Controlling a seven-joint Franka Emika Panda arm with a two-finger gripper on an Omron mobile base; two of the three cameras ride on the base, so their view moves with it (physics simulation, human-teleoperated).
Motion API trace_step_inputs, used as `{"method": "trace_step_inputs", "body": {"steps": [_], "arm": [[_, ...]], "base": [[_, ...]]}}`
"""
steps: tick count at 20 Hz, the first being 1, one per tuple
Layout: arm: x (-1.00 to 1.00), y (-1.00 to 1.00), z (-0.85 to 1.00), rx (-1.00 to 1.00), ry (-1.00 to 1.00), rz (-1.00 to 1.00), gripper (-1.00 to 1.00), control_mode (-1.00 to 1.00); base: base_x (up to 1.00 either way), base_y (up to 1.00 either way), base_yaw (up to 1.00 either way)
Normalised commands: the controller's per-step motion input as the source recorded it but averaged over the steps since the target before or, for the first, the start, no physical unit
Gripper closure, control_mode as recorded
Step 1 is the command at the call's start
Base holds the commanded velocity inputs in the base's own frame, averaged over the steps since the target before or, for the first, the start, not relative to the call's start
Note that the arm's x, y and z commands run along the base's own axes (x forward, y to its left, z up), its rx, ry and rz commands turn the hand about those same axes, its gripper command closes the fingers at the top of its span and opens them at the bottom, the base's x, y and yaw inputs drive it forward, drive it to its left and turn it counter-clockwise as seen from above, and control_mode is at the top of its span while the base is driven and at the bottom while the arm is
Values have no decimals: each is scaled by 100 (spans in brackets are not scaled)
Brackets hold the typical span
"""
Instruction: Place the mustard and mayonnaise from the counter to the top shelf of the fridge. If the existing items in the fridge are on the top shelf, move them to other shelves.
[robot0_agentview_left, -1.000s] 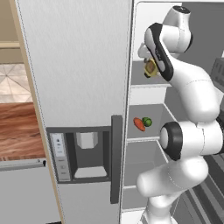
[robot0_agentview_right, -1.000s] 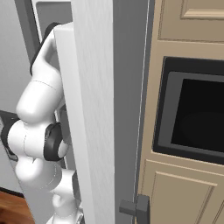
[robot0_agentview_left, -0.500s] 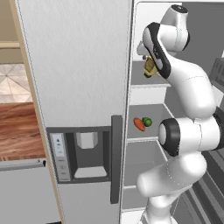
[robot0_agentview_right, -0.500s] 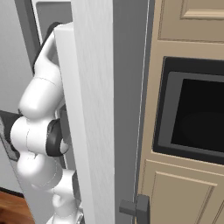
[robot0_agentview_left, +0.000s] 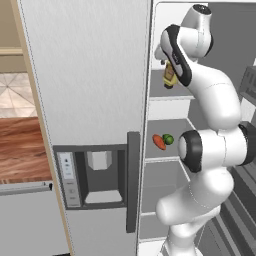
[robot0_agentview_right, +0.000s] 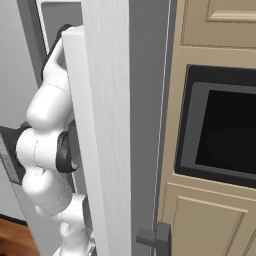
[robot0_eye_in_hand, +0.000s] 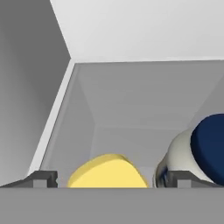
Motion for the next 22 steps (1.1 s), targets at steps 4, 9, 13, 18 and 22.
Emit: {"method": "trace_step_inputs", "body": {"steps": [4, 9, 13, 18, 22], "arm": [[19, 0, 0, 0, -4, 0, -100, -100], [17, 5, 0, 0, -6, 0, -100, -100], [4, 10, 0, 0, -6, 0, -100, -100], [-10, 12, 0, 0, -10, 0, -100, -100], [-72, 1, 0, 0, -26, 0, -100, -100]], "base": [[0, 0, 0], [0, 0, 0], [0, 0, 0], [0, 0, 0], [0, 0, 0]]}}
